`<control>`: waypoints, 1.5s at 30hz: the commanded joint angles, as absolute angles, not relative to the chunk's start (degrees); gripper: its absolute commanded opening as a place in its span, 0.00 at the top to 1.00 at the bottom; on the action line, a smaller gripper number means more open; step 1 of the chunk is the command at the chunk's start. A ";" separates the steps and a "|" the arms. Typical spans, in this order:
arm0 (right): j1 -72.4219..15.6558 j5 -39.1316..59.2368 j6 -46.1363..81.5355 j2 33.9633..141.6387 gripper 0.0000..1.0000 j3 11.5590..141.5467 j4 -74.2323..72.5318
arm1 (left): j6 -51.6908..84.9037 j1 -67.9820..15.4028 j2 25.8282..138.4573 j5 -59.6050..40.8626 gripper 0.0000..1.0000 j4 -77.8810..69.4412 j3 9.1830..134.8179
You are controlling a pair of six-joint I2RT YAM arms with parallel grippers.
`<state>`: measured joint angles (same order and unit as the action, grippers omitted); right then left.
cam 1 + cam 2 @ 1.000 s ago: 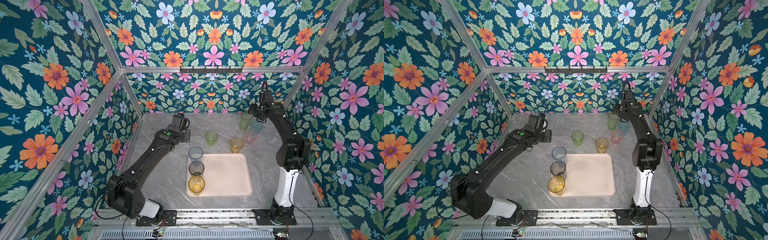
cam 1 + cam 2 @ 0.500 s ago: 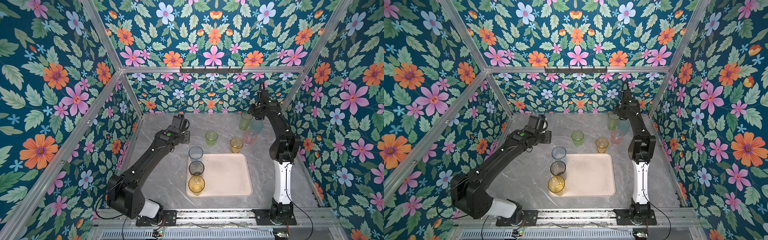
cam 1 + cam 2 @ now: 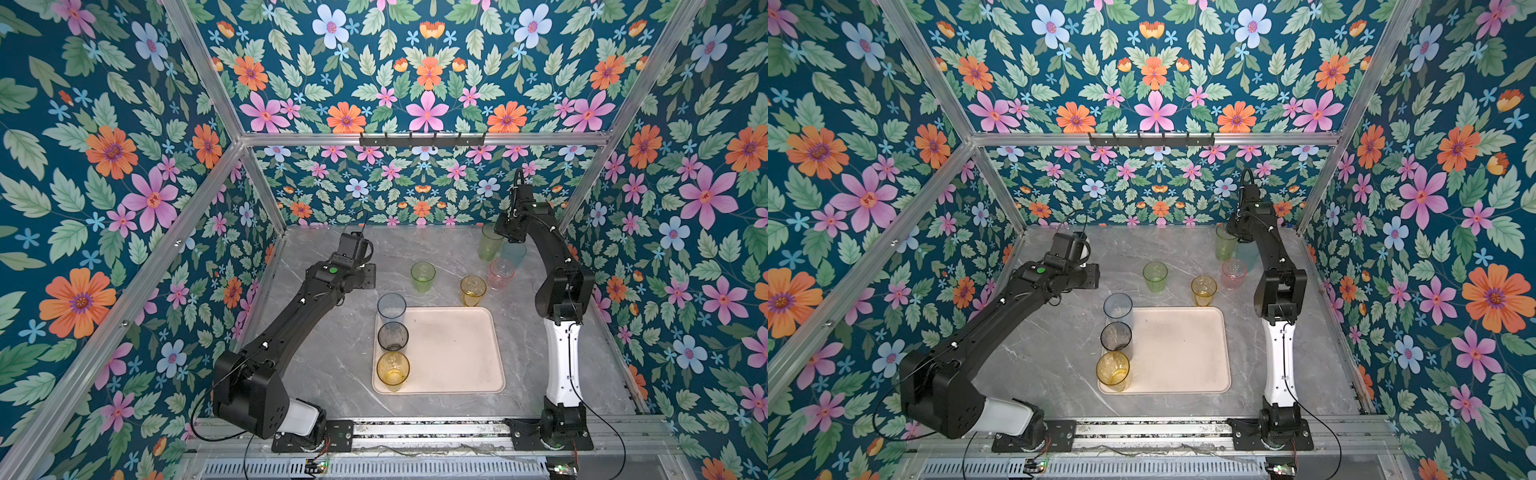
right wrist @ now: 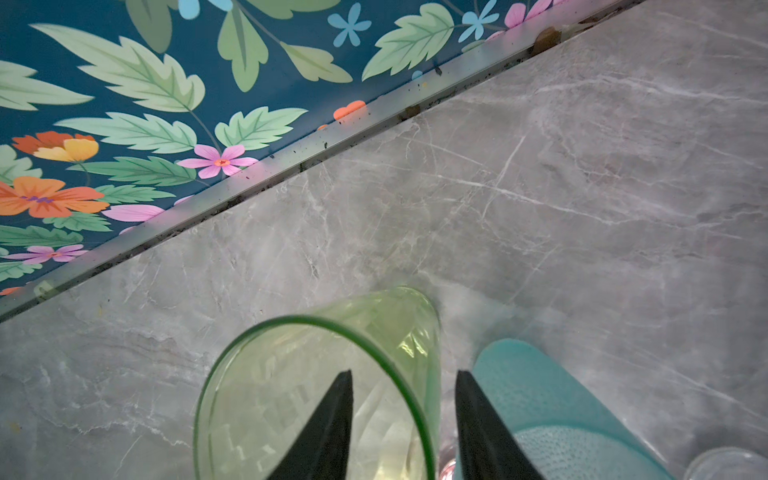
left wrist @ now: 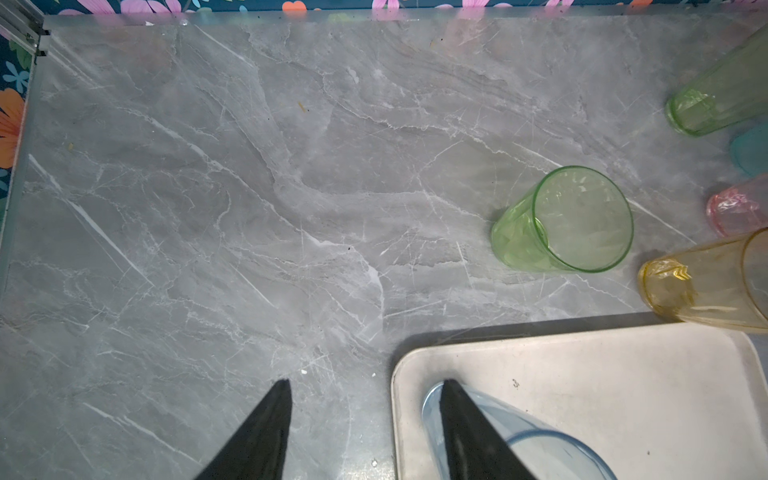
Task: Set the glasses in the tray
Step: 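Lower the right gripper and close it on the tall green glass rim, then lift the green glass with the right gripper and swing it toward the tray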
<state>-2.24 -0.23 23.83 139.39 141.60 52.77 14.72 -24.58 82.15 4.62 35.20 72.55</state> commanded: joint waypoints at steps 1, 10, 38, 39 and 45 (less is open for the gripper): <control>-2.25 -0.70 22.76 140.15 0.59 142.02 53.50 | 14.94 -24.36 82.16 3.87 0.40 33.84 72.60; -2.26 -0.60 22.13 141.67 0.64 143.00 53.70 | 15.29 -24.26 82.86 3.34 0.40 33.75 72.58; -2.28 1.05 20.55 141.71 0.98 145.91 56.40 | 15.78 -23.59 83.91 2.55 0.41 33.49 72.00; -2.25 1.21 20.49 141.63 0.99 146.38 56.95 | 15.81 -23.56 83.82 2.55 0.41 33.49 71.98; -2.59 1.77 20.14 138.89 1.00 146.85 59.72 | 15.78 -23.38 83.45 2.64 0.41 33.57 71.64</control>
